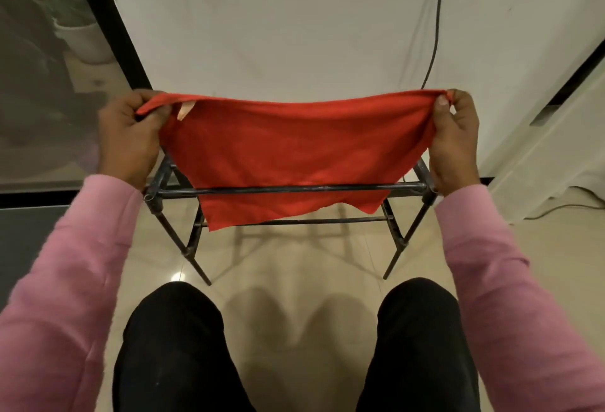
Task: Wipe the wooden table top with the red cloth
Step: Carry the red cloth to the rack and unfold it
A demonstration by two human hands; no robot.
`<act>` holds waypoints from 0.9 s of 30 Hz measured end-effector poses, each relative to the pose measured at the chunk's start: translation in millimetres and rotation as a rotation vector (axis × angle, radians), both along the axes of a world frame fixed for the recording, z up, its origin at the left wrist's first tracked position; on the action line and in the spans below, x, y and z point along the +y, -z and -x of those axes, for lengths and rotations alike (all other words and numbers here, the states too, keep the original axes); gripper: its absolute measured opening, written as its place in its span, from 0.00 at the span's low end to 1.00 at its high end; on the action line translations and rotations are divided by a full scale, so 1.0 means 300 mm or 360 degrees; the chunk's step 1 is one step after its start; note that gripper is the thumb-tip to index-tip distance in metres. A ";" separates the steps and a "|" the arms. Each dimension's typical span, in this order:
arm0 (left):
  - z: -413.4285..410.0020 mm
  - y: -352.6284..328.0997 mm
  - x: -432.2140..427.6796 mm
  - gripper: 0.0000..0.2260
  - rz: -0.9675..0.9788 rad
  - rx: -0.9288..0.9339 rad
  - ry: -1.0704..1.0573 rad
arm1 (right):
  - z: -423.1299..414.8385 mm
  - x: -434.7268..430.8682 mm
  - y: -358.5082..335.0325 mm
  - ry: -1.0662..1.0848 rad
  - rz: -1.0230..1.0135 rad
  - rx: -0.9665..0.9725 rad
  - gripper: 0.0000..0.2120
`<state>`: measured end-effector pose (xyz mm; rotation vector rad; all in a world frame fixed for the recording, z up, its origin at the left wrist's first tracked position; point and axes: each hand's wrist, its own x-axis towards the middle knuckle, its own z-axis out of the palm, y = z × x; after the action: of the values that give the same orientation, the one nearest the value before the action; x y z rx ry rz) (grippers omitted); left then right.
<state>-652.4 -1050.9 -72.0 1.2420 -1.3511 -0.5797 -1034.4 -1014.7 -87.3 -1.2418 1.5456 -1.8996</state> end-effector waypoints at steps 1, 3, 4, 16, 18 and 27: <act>-0.009 0.019 0.027 0.09 -0.0026 -0.0031 0.0009 | 0.004 0.027 0.029 0.0003 -0.0031 0.0024 0.06; -0.027 0.060 0.079 0.10 -0.0095 -0.0073 0.0054 | 0.017 0.080 0.089 -0.0004 -0.0100 0.0031 0.06; -0.034 0.081 0.102 0.09 -0.0146 -0.0087 0.0088 | 0.022 0.104 0.117 -0.0002 -0.0134 0.0032 0.06; -0.152 0.324 0.252 0.15 -0.0460 -0.0527 0.0515 | 0.006 0.325 0.295 -0.0170 -0.0388 0.0292 0.11; -0.163 0.367 0.262 0.13 -0.0484 -0.0738 0.0581 | -0.002 0.347 0.325 -0.0264 -0.0496 0.0388 0.11; -0.167 0.553 0.205 0.12 -0.0049 -0.1952 0.0653 | 0.035 0.330 0.451 -0.0552 -0.0972 0.1491 0.10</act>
<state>-602.4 -989.2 -237.9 1.3876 -2.6561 -0.0365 -1044.9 -915.7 -222.5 -2.0103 1.9152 -0.5091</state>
